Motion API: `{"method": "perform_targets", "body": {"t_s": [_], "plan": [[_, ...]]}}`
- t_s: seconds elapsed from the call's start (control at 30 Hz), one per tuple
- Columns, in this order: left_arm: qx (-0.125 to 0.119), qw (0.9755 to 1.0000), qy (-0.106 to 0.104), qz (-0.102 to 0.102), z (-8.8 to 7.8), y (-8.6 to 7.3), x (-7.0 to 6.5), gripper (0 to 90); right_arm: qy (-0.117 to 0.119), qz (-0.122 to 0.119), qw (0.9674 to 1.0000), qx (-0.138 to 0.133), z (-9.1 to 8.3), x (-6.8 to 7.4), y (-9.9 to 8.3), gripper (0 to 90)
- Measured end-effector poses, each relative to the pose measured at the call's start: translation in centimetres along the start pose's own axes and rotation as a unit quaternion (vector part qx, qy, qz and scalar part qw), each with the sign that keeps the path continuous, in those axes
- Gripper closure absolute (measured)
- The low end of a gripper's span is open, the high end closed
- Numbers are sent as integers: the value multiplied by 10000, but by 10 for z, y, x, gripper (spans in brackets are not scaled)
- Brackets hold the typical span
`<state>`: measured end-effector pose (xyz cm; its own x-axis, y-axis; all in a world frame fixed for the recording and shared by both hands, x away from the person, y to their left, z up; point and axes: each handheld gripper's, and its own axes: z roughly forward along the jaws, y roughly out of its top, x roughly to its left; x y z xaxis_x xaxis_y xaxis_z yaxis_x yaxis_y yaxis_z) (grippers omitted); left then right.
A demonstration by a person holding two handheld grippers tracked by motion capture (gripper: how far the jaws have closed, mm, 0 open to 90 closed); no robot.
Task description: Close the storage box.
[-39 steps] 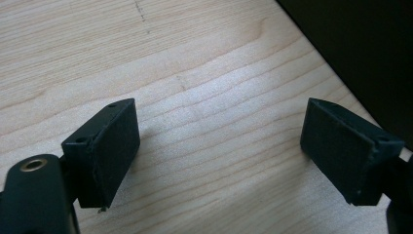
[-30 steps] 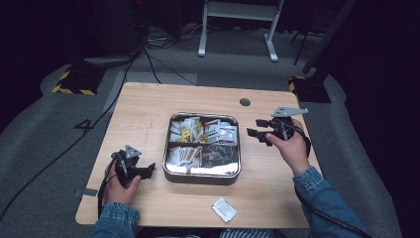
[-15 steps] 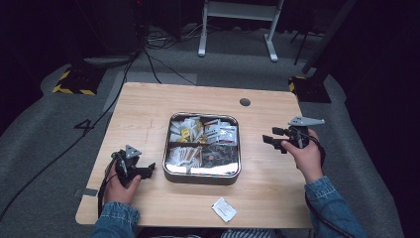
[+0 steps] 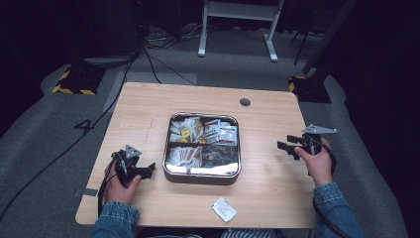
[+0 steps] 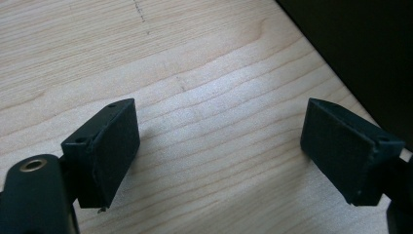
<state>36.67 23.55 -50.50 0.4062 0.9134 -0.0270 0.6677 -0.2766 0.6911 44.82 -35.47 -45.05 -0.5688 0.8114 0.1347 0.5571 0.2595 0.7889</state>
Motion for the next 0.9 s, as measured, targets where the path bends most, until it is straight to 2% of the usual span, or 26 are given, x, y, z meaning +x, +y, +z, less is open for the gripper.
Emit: {"method": "perform_targets", "body": {"t_s": [0.23, 0.37, 0.6, 0.8, 0.9], "plan": [[7, 10000, -11, 4, 0, 0, 0, 147, -121, -49, 9996, 235, 7, -9, -14, 367], [10, 10000, -19, 12, 0, 0, 0, 147, -126, -161, 9990, 408, 15, -3, -18, 361], [9, 10000, -19, 11, 0, 0, 0, 147, -159, -519, 9959, 722, 31, 9, -25, 350], [8, 10000, -16, 14, 0, 0, 0, 147, -109, -637, 9948, 791, 37, 14, -31, 314], [10, 10000, -19, 12, 0, 0, 0, 147, -115, -732, 9945, 741, 38, 15, -32, 279]]}}
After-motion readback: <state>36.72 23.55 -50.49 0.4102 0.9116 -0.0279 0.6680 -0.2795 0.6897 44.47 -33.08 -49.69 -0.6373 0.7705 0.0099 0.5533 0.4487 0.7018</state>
